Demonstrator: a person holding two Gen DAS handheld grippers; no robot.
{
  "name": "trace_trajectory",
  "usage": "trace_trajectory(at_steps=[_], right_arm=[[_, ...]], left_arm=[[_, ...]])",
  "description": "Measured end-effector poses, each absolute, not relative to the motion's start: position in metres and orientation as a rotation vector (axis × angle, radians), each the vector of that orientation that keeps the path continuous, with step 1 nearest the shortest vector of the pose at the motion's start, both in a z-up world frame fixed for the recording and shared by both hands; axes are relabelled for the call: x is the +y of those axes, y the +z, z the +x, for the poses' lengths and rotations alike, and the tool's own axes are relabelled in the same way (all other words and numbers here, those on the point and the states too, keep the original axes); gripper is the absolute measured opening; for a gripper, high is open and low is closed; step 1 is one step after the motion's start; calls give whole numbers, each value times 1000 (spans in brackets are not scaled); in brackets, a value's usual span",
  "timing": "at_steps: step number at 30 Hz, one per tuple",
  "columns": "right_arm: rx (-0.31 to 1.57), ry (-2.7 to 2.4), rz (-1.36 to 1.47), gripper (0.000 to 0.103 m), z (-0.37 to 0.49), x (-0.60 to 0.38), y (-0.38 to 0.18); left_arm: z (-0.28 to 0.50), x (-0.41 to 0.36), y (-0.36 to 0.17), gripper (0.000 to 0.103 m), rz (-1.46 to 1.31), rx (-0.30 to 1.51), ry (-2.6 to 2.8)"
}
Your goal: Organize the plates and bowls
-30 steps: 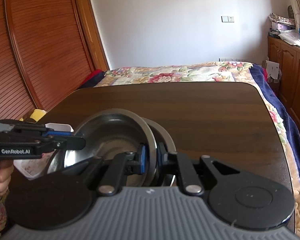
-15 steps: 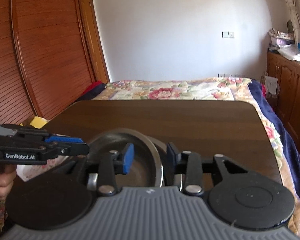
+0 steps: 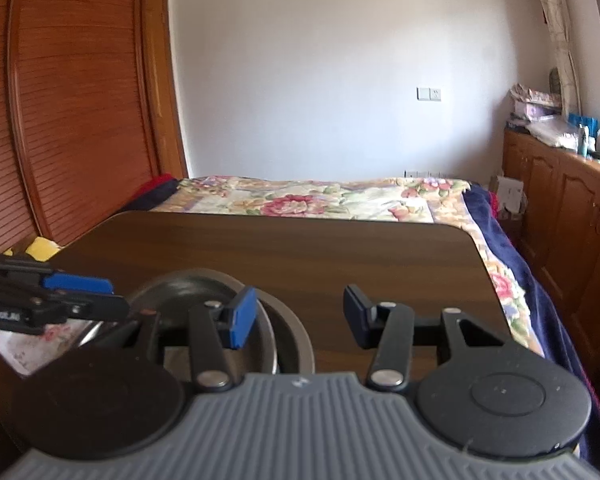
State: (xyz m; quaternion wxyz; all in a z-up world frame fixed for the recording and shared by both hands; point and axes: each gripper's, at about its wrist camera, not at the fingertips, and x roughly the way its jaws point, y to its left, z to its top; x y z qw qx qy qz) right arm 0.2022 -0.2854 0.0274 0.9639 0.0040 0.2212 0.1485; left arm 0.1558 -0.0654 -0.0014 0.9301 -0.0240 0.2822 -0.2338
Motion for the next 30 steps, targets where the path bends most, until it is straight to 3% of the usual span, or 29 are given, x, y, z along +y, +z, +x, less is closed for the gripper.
trace_trajectory(at_steps=[15, 24, 30], right_arm=[[495, 311, 57, 50, 200, -288, 13], [527, 316, 110, 64, 187, -290, 3], [535, 324, 130, 64, 184, -286, 2]], left_arm=[[155, -61, -10, 85, -49, 582, -438], [162, -58, -22, 83, -92, 638, -460], [159, -59, -23, 82, -118, 665, -493]])
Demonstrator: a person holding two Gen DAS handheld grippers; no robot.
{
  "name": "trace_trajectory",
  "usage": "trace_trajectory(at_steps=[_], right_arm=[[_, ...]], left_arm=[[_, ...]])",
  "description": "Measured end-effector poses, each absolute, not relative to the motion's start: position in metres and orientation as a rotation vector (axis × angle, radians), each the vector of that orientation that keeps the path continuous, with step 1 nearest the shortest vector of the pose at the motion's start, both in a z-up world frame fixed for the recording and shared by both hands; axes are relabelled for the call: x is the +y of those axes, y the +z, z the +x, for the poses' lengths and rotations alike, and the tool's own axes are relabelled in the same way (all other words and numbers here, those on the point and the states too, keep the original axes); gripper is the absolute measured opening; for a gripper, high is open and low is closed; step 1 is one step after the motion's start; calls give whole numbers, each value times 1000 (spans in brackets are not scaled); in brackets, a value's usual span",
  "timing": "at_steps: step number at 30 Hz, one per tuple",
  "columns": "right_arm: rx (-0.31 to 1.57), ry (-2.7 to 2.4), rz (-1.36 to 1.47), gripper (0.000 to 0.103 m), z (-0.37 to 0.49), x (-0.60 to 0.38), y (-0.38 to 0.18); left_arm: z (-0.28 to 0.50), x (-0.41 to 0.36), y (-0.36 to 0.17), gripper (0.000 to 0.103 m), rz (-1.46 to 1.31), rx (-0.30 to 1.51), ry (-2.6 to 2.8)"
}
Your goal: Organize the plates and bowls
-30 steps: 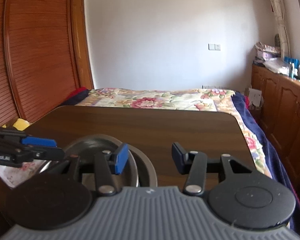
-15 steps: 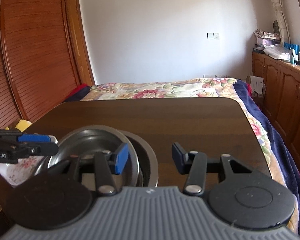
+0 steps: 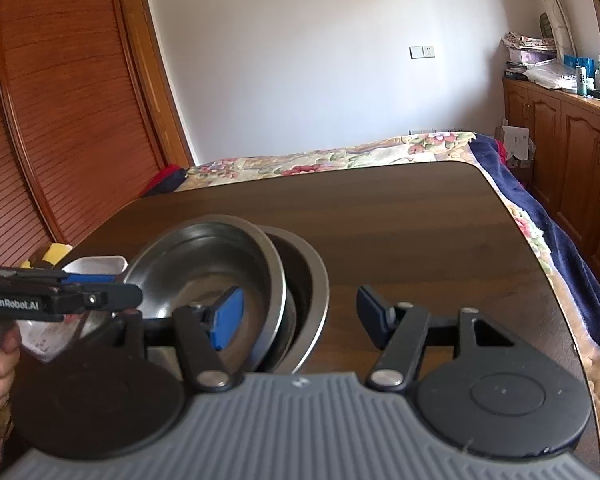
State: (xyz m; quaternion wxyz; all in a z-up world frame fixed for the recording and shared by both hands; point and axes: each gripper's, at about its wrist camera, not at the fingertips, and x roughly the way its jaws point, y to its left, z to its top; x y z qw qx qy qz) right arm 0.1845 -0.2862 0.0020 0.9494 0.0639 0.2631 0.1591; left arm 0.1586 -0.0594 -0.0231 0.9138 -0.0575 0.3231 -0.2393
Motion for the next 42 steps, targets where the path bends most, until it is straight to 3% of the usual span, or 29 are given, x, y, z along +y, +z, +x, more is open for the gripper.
trace_trajectory(at_steps=[10, 14, 19, 25, 42], right_arm=[[548, 370, 191, 63, 177, -285, -2], [524, 359, 200, 54, 171, -284, 0], [490, 333, 205, 42, 165, -286, 0], [457, 329, 216, 36, 164, -288, 4], [383, 381, 194, 35, 168, -277, 18]], left_arm=[[156, -64, -23, 68, -161, 689, -523], [153, -64, -23, 65, -148, 668, -508], [148, -64, -19, 65, -145, 649, -504], [140, -63, -13, 65, -126, 603, -508], [127, -38, 8, 65, -108, 524, -457]])
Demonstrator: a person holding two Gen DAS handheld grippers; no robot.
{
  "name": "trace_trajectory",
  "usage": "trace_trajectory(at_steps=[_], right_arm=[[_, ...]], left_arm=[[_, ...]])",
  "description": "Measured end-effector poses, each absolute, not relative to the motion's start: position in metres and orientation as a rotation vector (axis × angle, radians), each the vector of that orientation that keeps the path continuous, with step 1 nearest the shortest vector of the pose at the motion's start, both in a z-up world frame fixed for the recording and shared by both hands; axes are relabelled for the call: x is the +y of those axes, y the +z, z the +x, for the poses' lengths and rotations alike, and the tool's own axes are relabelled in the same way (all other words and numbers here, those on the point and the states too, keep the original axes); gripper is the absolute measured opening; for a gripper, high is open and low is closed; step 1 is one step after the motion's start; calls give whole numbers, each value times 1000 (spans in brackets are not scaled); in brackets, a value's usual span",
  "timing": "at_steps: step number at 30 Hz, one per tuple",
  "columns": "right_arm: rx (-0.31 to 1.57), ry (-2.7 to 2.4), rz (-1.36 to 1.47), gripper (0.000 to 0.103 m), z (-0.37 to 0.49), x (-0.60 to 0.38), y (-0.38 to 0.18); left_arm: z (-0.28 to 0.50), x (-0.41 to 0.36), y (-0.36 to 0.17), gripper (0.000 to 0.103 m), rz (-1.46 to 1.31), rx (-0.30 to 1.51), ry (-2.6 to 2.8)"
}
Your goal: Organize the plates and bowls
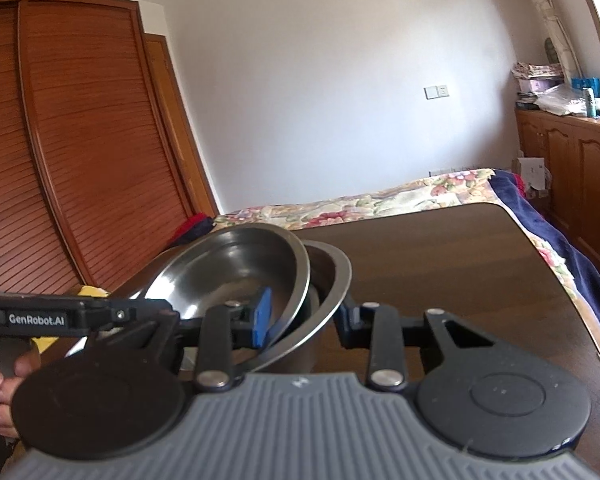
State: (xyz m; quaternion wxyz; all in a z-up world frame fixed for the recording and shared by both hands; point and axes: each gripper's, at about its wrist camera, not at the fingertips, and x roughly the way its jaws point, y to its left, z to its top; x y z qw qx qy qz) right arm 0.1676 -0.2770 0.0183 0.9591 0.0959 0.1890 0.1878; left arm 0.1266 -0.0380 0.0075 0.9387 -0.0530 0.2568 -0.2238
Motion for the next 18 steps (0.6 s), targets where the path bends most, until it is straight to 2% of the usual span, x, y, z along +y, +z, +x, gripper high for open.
trace_trajectory(at_steps=[18], right_arm=[[377, 477, 164, 35, 172, -232, 29]], left_arm=[[109, 16, 19, 65, -121, 485, -353]])
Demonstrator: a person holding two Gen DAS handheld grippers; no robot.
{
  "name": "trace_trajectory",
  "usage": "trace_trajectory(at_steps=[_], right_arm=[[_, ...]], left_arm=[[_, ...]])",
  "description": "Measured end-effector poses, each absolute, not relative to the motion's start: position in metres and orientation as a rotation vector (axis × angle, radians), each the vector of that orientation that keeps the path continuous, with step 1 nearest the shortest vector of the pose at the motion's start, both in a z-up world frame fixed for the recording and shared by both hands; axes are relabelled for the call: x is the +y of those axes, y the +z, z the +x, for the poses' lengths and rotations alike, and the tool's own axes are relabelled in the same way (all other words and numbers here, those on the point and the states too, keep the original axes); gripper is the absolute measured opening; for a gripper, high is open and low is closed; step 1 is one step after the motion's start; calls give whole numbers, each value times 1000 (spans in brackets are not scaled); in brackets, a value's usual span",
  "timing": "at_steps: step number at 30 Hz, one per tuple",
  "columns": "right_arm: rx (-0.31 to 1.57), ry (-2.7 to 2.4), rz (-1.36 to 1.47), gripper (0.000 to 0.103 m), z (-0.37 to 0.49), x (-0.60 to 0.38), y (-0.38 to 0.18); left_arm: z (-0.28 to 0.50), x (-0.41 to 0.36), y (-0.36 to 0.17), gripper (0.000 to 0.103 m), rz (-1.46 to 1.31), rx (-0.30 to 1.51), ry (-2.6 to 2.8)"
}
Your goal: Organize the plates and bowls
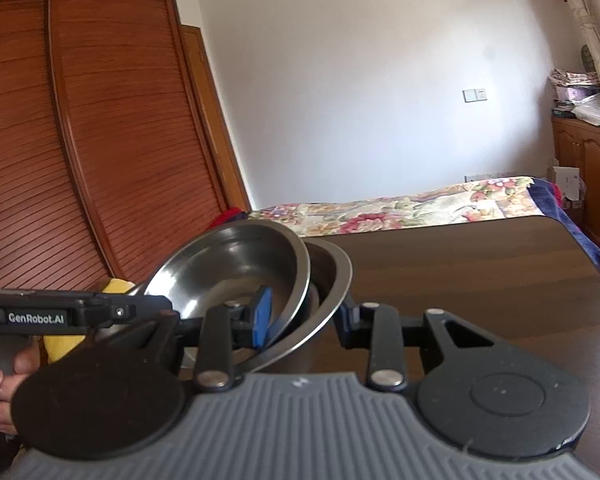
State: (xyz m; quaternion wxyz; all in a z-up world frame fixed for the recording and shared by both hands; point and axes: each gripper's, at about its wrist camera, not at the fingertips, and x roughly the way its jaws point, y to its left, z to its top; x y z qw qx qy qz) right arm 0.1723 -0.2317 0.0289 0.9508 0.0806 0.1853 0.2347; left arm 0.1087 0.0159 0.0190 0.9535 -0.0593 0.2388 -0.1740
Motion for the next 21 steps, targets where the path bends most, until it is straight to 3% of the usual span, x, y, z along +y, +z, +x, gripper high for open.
trace_trajectory(at_steps=[21], right_arm=[[409, 610, 141, 35, 180, -172, 24]], left_arm=[[98, 65, 9, 65, -133, 498, -249]])
